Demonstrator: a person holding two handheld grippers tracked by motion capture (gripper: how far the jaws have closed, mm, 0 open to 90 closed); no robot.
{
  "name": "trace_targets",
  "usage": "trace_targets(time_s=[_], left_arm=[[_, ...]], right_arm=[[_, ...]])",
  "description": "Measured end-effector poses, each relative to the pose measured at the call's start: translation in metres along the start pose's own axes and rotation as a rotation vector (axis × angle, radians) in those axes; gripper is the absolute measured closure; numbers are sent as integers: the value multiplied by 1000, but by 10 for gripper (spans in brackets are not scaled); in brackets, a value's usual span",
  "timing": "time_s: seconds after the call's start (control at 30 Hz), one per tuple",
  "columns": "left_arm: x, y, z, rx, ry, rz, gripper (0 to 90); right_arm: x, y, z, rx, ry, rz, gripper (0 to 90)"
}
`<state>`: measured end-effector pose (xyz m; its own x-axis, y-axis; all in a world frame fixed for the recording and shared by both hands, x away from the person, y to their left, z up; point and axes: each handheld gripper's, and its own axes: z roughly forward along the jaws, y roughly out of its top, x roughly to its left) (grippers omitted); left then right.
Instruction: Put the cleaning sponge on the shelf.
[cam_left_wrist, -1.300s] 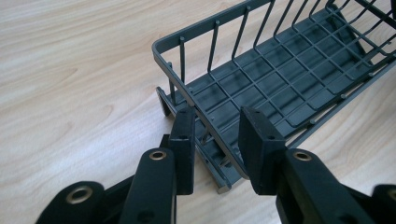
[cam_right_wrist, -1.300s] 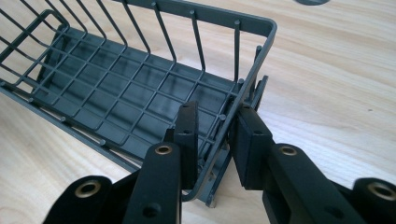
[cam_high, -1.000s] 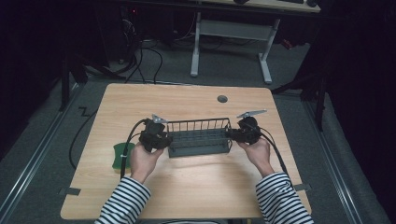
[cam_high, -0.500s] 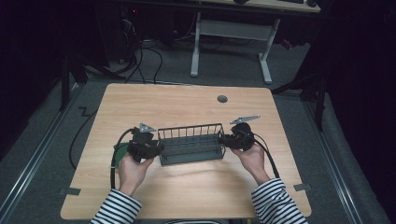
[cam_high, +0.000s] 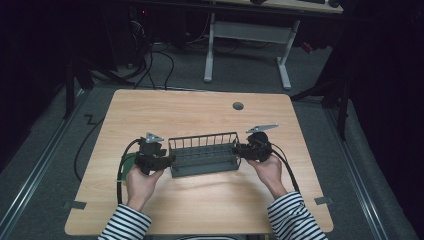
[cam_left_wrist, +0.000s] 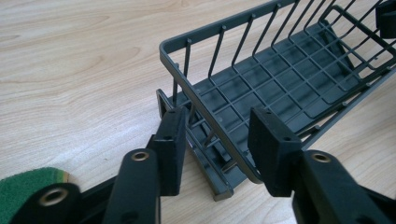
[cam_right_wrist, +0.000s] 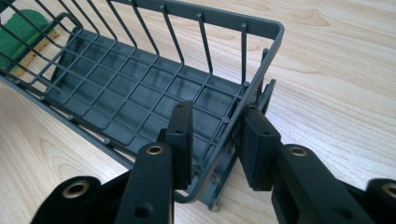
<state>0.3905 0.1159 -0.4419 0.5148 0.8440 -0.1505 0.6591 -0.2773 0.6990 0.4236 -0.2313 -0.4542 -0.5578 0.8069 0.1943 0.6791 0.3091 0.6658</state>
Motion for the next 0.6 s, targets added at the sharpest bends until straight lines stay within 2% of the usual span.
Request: trace_targets(time_s=[0.13, 0.3, 0.33, 0.37, 0.4, 0.5, 0.6], left_arm=[[0, 0, 0, -2, 10, 5, 553], [-2, -2, 3, -6, 11, 12, 566], [-3, -2, 4, -3, 24, 20, 572], [-4, -3, 6, 1, 39, 31, 589], [-4, -4, 8, 5, 42, 29, 592], [-2, -8, 13, 7, 23, 5, 593], [-2, -8, 11, -9, 27, -1, 576]], right_arm=[[-1, 0, 0, -3, 5, 22, 667], [-3, 2, 0, 23, 17, 47, 640], [-4, 2, 0, 28, 20, 48, 607], [-4, 2, 0, 25, -1, 52, 411], [-5, 3, 0, 31, -20, 50, 441], [-7, 2, -1, 40, -5, 53, 426], [-7, 2, -1, 34, -9, 38, 412]])
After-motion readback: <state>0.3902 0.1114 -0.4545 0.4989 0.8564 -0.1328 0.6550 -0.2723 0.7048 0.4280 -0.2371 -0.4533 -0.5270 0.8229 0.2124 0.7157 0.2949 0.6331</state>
